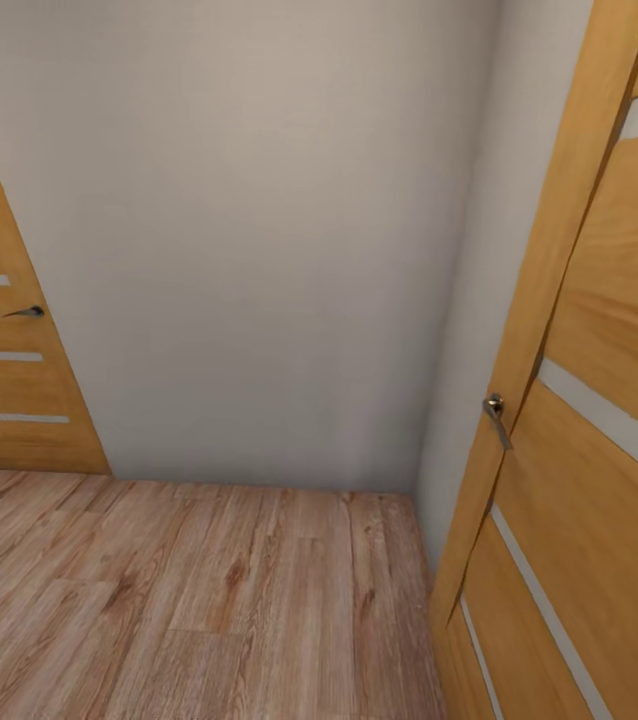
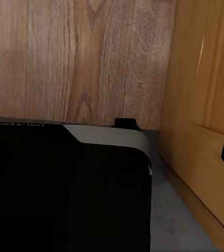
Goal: Move the two storage containers from the living room to the garage. In the garage, place one container on the floor and stack the other container on top of it (either order is fine).
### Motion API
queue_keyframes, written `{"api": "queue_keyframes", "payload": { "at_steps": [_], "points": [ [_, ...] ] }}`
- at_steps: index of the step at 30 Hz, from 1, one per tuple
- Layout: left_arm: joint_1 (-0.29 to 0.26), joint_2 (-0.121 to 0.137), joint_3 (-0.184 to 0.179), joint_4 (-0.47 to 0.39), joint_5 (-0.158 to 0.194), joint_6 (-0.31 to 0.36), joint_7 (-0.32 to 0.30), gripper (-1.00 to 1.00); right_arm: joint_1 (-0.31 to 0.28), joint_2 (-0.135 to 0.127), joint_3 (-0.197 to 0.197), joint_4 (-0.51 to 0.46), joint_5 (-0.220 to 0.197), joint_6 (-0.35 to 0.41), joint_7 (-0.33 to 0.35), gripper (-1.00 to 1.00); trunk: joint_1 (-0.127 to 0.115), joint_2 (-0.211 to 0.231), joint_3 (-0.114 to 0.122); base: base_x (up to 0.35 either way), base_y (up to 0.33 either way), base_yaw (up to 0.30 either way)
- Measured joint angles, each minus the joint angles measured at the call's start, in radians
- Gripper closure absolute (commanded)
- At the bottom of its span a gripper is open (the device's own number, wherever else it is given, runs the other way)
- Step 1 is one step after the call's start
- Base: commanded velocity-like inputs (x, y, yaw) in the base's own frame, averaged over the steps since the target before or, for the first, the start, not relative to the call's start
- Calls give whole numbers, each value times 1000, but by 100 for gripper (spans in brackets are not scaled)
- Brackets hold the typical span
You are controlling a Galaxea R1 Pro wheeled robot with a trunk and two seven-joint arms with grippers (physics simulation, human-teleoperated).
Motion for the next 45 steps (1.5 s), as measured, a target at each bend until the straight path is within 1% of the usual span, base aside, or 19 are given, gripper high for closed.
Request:
{"api": "queue_keyframes", "payload": {
  "at_steps": [4, 19, 35, 45],
  "points": [
    [0, 1, 0, 0, 0, 0, -1, -100, 0, 0, 0, 0, 0, -1, 0, -100, 0, 0, 0, 165, 0, 12],
    [0, 1, 0, 0, 0, 0, -1, -100, 0, 0, 0, 0, 0, 0, -3, -100, 0, 0, 0, 287, 0, 1],
    [0, 1, 0, 0, 0, 0, -1, -100, 0, 0, 0, 0, 0, -3, -5, -100, 0, 0, 0, 32, 0, 207],
    [0, 1, 0, 0, -2, 1, -3, -100, 0, 0, 0, 0, 0, -5, -5, -100, -1, 0, 0, 287, 0, 11]
  ]
}}
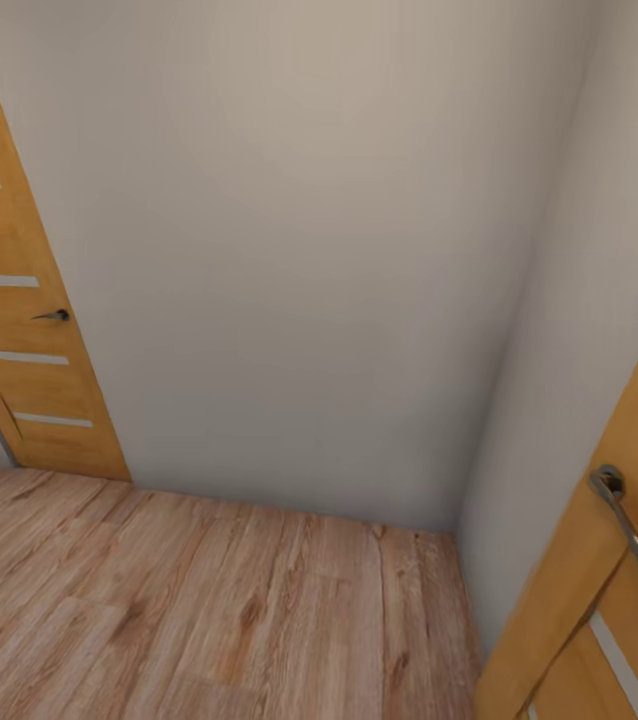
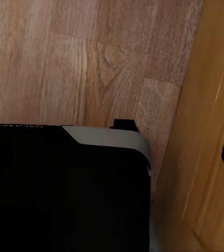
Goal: Move the two storage containers from the living room to the garage. In the garage, place one container on the floor and stack the other container on top of it (either order is fine).
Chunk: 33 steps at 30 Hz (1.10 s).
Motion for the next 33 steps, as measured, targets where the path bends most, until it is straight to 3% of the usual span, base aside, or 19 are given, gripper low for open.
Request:
{"api": "queue_keyframes", "payload": {
  "at_steps": [27, 33],
  "points": [
    [0, 0, 0, 0, 1, 0, 0, -100, 0, 4, 0, 0, 0, 5, 0, -100, 0, 0, 0, 321, 0, 1],
    [0, 0, 0, 0, 1, -1, 0, -100, 0, 2, 0, 0, 0, 2, 0, -100, 0, 0, 0, 204, 0, 181]
  ]
}}
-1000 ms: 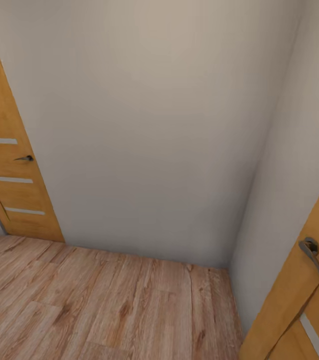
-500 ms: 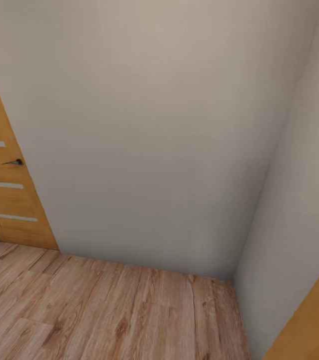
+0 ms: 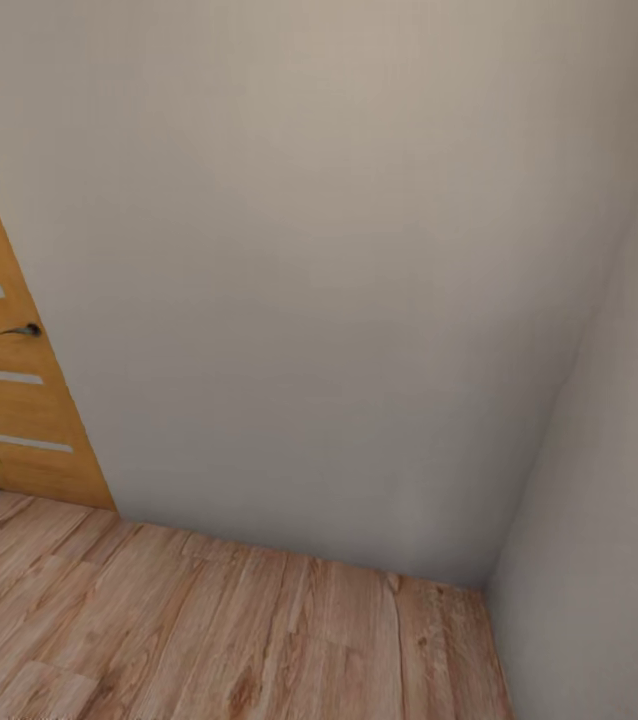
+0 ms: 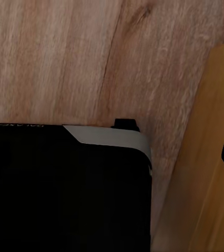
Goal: Move the two storage containers from the living room to the garage. In the garage, place one container on the floor and stack the other container on top of it (either order is fine).
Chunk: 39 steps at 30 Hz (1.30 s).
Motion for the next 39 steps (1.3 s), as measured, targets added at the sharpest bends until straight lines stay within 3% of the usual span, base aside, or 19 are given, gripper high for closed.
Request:
{"api": "queue_keyframes", "payload": {
  "at_steps": [17, 39],
  "points": [
    [0, 0, 0, 0, 1, 1, 1, -100, 0, 0, 0, 0, 0, 0, 0, -100, 0, 0, 0, 17, 0, 268],
    [0, 0, 0, 0, 1, 1, 1, -100, 0, 0, 0, 0, 0, -1, 0, -100, 0, 0, 0, 308, 0, 270]
  ]
}}
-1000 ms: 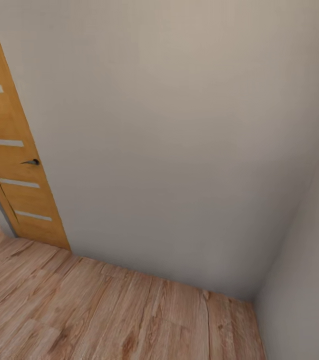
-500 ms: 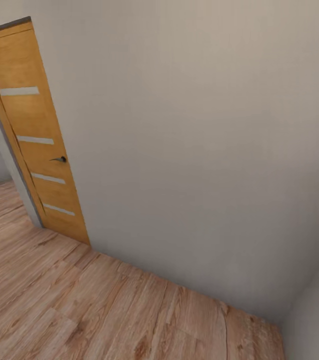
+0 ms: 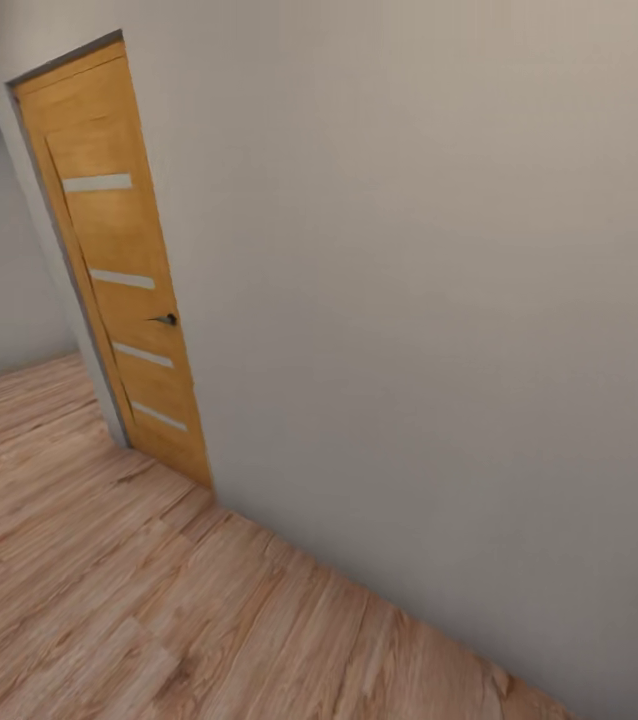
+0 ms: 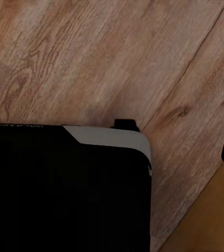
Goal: Move the two storage containers from the living room to the garage. In the garage, place one container on the floor and stack the other container on top of it (either order is fine).
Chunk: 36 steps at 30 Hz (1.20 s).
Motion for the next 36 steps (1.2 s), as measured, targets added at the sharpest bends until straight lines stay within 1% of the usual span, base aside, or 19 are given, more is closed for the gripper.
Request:
{"api": "queue_keyframes", "payload": {
  "at_steps": [6, 24, 36],
  "points": [
    [0, 0, 0, 0, 0, 0, 0, -100, 0, 0, 0, 0, 0, -1, 0, -100, 0, 0, 0, 105, 0, 270],
    [0, 0, 0, 0, 1, 1, 0, -100, 0, 0, 0, 0, 0, -1, 0, -100, 0, 0, 0, 10, 0, 270],
    [0, 0, 0, 0, -1, 0, 0, -100, 0, 0, 0, 0, 0, -1, 0, -100, 0, 0, 0, 287, 0, 270]
  ]
}}
